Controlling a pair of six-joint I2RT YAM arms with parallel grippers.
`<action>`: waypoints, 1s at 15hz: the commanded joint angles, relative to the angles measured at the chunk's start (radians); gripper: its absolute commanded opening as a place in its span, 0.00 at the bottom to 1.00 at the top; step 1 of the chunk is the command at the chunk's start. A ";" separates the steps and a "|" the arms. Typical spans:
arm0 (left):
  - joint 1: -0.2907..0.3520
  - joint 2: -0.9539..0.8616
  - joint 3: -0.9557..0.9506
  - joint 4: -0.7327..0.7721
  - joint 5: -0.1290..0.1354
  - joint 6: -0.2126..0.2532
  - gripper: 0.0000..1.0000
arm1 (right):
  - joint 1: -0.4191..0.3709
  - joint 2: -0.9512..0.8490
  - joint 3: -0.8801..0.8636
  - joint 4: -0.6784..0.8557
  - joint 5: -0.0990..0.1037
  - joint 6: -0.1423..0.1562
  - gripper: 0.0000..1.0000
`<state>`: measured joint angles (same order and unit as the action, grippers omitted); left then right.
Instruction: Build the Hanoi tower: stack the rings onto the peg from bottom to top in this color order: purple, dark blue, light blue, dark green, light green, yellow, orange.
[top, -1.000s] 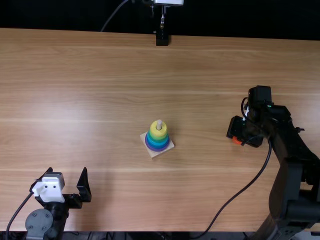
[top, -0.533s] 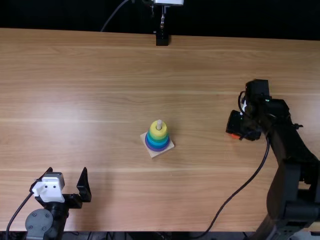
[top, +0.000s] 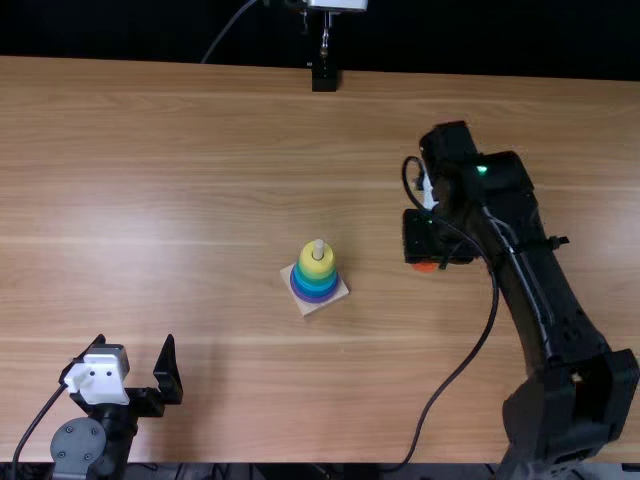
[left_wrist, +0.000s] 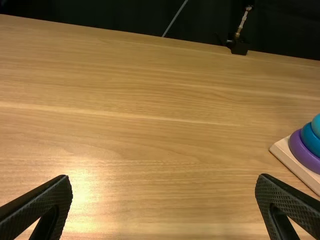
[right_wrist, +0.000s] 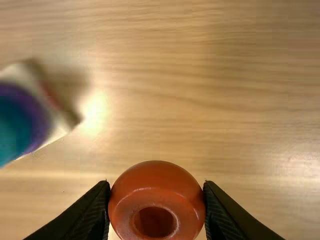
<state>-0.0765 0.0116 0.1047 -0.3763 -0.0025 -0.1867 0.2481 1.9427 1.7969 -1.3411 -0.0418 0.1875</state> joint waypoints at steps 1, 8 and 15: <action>0.006 -0.012 -0.105 -0.082 0.008 0.004 1.00 | 0.048 -0.045 0.098 -0.035 -0.006 -0.016 0.02; 0.006 -0.012 -0.105 -0.082 0.008 0.004 1.00 | 0.257 -0.010 0.335 -0.120 -0.008 -0.002 0.02; 0.006 -0.012 -0.105 -0.082 0.008 0.004 1.00 | 0.303 0.108 0.487 -0.123 -0.008 -0.002 0.02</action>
<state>-0.0769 0.0116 0.1047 -0.3759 -0.0032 -0.1864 0.5434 2.0319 2.2505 -1.4624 -0.0452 0.1848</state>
